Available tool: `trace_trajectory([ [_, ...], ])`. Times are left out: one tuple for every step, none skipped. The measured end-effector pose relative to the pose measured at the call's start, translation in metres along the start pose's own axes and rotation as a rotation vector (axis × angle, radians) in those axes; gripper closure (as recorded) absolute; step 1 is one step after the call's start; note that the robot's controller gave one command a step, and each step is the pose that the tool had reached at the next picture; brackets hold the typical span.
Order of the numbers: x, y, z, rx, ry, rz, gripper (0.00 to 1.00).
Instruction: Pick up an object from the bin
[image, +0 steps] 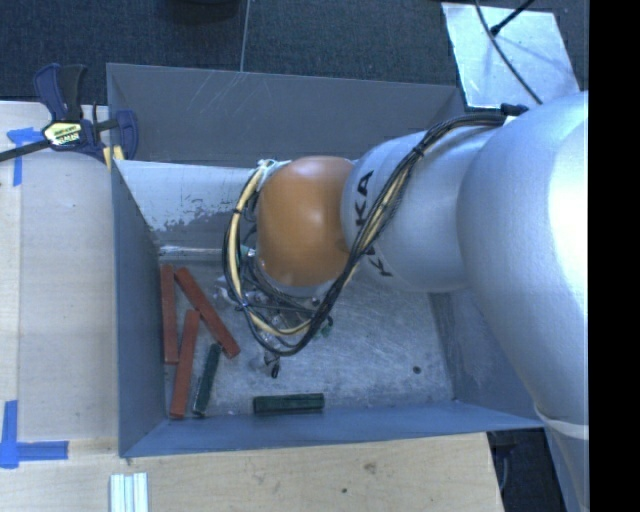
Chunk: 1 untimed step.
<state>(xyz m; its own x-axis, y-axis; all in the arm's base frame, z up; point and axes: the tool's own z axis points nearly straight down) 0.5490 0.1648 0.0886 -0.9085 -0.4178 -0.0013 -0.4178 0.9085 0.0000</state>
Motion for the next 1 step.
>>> trace_trajectory([
  [0.0181,0.0783,-0.0413,-0.002,-0.004,-0.367,0.0],
])
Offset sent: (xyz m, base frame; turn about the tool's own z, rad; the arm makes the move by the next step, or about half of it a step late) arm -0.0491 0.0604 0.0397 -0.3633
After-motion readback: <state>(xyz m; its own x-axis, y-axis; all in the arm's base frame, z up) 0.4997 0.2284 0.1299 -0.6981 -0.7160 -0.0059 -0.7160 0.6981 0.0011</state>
